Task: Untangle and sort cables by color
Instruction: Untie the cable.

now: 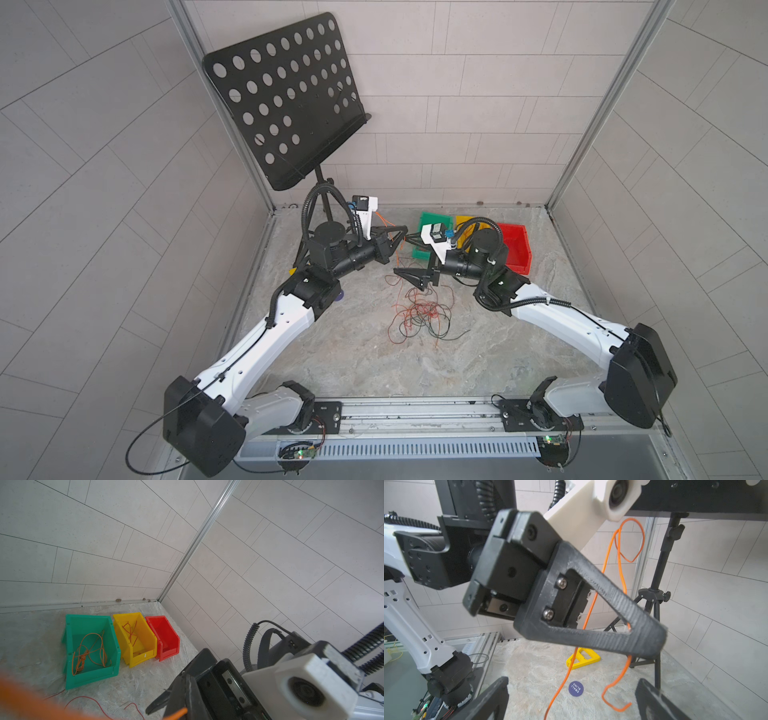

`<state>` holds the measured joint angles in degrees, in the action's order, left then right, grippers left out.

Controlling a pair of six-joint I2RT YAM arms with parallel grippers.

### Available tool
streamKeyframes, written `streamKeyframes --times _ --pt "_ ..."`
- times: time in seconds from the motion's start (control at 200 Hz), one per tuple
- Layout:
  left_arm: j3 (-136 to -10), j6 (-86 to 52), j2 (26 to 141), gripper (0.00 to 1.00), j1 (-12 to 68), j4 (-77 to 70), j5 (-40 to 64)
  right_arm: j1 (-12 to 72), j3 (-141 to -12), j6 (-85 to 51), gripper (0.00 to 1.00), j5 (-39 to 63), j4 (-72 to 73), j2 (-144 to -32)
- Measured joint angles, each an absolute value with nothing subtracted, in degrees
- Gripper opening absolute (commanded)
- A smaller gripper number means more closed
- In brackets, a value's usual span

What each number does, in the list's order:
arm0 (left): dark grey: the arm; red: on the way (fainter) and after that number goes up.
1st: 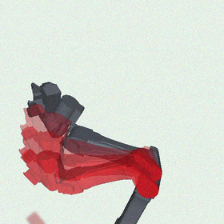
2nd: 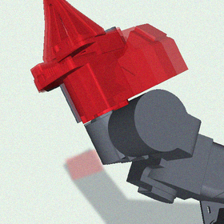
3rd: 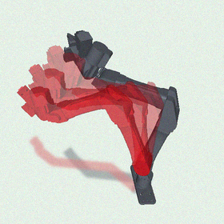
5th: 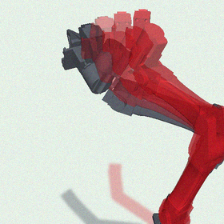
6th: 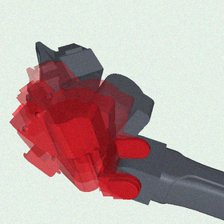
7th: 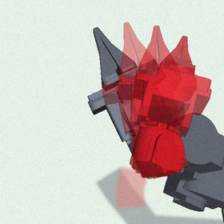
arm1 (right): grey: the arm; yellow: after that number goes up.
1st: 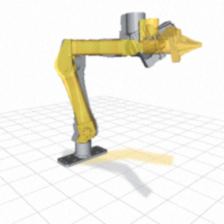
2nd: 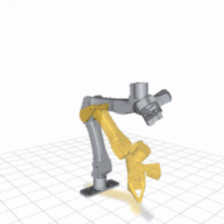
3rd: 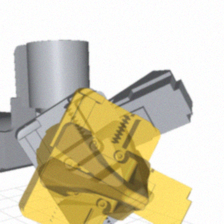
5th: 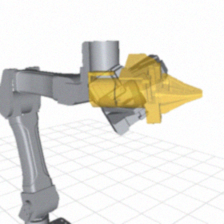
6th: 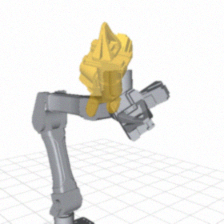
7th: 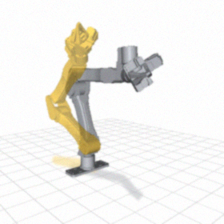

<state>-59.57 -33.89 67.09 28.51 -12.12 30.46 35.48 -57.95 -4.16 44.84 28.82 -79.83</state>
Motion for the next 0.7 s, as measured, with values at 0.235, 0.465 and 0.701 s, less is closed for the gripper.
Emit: streamKeyframes --times 0.235,0.465,0.701 --pt "-58.8 -35.0 67.1 0.0 28.5 -13.8 30.5 36.1 -58.0 -7.2 0.26 44.7 29.6 -81.7" --pt "-58.2 -34.9 66.9 0.02 28.5 -13.6 30.6 35.9 -58.4 -6.5 0.0 43.6 26.9 -81.3" --pt "-57.8 -29.4 62.7 0.6 28.3 -6.5 28.4 33.0 -58.3 -2.4 0.0 38.6 13.4 -74.7"
